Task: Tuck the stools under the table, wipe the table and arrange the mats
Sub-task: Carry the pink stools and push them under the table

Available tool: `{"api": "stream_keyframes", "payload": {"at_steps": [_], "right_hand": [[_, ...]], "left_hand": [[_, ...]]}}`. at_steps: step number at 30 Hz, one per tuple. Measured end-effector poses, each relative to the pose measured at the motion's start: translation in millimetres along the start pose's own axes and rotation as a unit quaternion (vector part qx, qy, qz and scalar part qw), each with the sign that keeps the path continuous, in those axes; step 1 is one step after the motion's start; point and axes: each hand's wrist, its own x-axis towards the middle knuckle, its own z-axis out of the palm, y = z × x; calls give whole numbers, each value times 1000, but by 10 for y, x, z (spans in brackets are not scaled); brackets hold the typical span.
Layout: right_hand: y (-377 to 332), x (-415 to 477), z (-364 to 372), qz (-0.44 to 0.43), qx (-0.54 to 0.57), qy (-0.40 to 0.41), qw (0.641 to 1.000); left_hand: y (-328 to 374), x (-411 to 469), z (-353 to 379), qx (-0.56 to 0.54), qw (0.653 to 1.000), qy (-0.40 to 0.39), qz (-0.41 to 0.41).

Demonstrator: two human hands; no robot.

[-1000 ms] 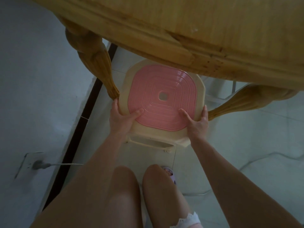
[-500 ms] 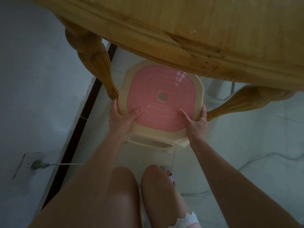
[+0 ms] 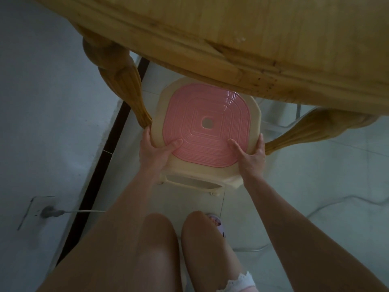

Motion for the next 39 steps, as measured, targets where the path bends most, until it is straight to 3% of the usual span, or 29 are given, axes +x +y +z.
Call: {"api": "stream_keyframes", "payload": {"at_steps": [11, 20, 39], "right_hand": [[-97, -46, -67, 12, -28, -8, 1000], [-487, -382, -244, -16, -65, -61, 996], [-1607, -1700, -553, -66, -149, -266, 950]], "left_hand": [[70, -72, -24, -7, 1000, -12, -7], [435, -408, -173, -40, 999, 10, -32], [1004, -2279, -1091, -127, 979, 151, -56]]}}
